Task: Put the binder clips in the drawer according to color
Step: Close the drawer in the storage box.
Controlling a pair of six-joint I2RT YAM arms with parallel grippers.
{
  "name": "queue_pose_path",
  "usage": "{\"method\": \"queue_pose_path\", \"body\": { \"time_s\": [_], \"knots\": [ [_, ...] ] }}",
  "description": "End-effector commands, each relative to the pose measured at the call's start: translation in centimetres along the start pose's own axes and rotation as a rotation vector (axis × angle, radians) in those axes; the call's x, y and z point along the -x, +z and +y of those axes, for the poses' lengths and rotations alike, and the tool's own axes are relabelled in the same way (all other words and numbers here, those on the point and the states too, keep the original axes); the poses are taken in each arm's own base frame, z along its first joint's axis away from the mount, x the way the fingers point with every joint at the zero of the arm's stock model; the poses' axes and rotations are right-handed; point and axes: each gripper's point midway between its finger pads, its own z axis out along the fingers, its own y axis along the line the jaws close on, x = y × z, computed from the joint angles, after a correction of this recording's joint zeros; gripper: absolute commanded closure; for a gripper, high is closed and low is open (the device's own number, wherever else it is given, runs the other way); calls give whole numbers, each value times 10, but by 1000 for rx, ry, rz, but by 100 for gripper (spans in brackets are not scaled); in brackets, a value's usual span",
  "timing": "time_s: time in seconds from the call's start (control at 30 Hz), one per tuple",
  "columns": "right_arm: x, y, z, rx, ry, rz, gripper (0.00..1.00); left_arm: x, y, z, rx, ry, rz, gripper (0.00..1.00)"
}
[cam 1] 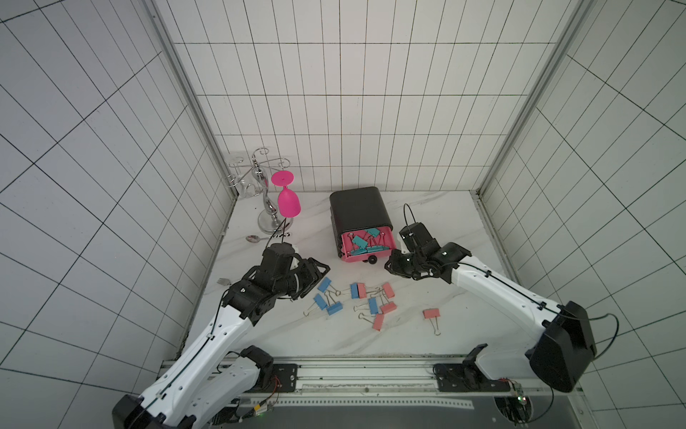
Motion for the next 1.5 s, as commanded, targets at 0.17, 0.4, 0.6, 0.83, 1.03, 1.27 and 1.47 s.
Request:
{"method": "queue_pose_path", "body": {
  "time_s": [0.17,0.4,0.6,0.83,1.03,1.27,1.47],
  "knots": [
    [34,17,13,42,6,-67,80,4,8,-10,-17,15,-29,39],
    [56,24,19,62,23,-73,81,5,9,-7,-1,17,-29,39],
    [72,25,26,83,29,-85,81,5,9,-6,5,15,-32,39],
    [94,36,28,90,53,-89,81,6,6,-5,7,8,-39,38],
    [112,45,34,106,73,-111,81,6,2,-1,14,2,-47,38],
    [126,60,36,111,112,-125,81,7,-8,2,16,-8,-64,38],
    [137,63,32,113,126,-131,81,10,-16,7,20,-9,-84,37]
  ]
}}
